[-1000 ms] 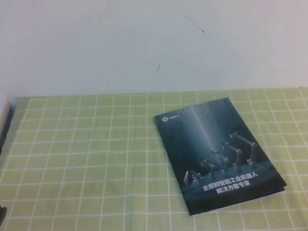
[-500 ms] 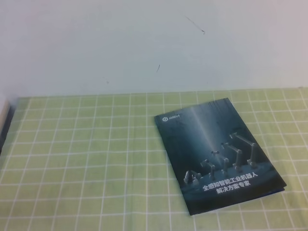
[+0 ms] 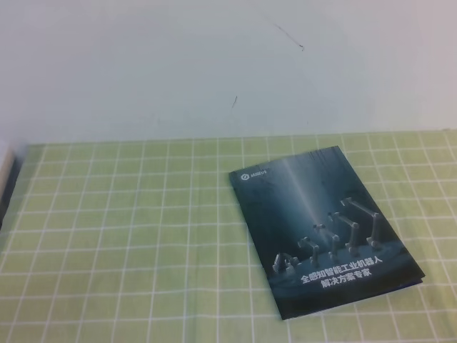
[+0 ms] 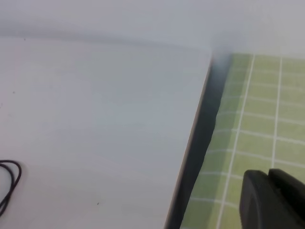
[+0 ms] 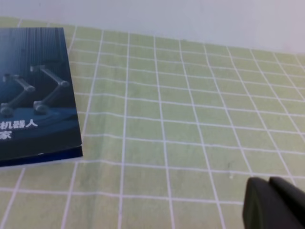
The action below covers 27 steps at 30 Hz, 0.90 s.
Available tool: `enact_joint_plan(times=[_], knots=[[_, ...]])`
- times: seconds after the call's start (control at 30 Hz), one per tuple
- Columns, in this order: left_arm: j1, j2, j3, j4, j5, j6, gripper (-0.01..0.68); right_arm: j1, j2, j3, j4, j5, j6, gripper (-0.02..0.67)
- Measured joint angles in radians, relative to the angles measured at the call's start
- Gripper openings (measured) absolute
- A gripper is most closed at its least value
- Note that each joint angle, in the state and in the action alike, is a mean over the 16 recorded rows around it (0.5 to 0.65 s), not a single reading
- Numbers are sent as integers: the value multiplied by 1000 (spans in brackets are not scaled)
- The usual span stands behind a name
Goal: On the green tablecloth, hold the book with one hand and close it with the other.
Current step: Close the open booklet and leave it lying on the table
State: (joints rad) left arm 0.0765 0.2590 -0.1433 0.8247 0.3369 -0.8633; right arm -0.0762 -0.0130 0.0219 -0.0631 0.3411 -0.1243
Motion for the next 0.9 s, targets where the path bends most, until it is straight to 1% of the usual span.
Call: enact_joint_plan(times=[0.27, 0.47, 0.6, 0.73, 0.9], knots=[[37, -126, 51, -55, -61, -31, -3, 0, 0, 0, 0, 1, 0, -4], [38, -202, 112, -71, -62, -35, -3, 0, 0, 0, 0, 2, 1, -4], [32, -227, 142, -118, -42, -18, -3, 0, 0, 0, 0, 2, 1, -4], [15, -240, 159, -213, -23, 79, -3, 0, 0, 0, 0, 2, 1, -4], [-29, -252, 163, -400, -1, 319, -3, 0, 0, 0, 0, 2, 2, -4]])
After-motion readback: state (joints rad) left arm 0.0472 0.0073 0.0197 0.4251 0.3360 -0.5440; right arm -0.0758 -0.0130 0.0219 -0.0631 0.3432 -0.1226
